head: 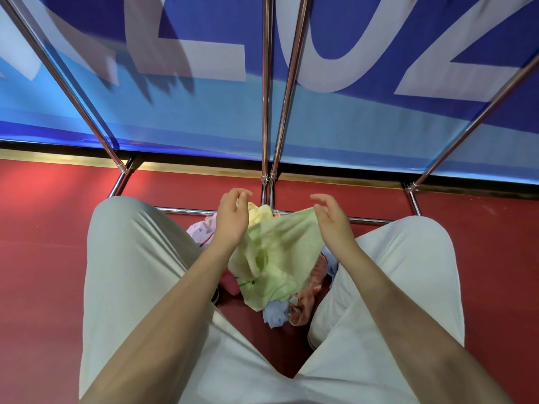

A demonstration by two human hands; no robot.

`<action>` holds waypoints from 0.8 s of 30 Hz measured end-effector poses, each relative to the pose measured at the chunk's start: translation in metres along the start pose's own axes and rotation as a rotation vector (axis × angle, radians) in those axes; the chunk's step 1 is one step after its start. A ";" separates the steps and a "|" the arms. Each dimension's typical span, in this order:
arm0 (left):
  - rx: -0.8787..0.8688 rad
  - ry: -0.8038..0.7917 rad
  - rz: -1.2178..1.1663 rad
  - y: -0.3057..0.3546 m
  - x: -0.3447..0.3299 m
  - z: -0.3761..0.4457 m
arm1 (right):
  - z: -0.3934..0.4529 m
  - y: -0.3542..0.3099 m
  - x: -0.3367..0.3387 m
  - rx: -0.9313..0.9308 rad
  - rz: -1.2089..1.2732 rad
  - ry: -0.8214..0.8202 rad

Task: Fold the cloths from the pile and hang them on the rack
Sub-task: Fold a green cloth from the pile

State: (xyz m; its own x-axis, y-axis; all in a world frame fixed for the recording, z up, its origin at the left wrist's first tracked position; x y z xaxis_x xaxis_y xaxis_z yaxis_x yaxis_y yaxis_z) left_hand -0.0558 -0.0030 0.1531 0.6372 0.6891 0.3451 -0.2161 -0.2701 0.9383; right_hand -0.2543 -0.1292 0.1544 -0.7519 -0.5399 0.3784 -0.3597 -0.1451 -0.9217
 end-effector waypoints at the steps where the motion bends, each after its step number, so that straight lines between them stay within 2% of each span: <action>1: -0.016 0.003 0.009 0.002 0.000 -0.001 | 0.000 -0.003 0.000 0.012 0.012 0.006; 6: -0.025 -0.048 0.159 0.001 -0.004 -0.005 | -0.003 -0.011 -0.008 0.005 0.084 -0.044; 9: 0.038 -0.087 0.130 -0.003 -0.009 -0.005 | -0.004 -0.007 -0.013 -0.056 0.223 -0.076; 13: 0.169 -0.060 -0.119 -0.010 -0.012 -0.006 | -0.007 -0.006 -0.029 -0.139 0.420 -0.217; 15: 0.212 -0.046 -0.226 -0.013 -0.013 -0.007 | -0.010 -0.010 -0.034 -0.139 0.438 -0.258; 19: 0.320 -0.030 -0.352 -0.023 -0.012 -0.006 | -0.011 -0.015 -0.032 -0.076 0.335 -0.219; 24: 0.556 -0.022 -0.687 -0.039 -0.014 -0.012 | -0.012 -0.023 -0.024 0.026 0.235 -0.162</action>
State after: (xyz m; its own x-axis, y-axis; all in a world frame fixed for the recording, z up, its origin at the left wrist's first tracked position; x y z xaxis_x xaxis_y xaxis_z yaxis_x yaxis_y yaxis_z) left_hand -0.0648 0.0059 0.1117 0.5093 0.8077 -0.2968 0.6074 -0.0931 0.7889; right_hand -0.2345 -0.1029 0.1672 -0.7141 -0.6864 0.1374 -0.1703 -0.0200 -0.9852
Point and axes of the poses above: each hand's wrist, its own z-axis towards the middle knuckle, its own x-axis out of the back of the hand, y = z × x, the point moved 9 cm from there along z, towards the middle knuckle, and after that the axes turned 3 degrees about -y, right-handed, at the moved point
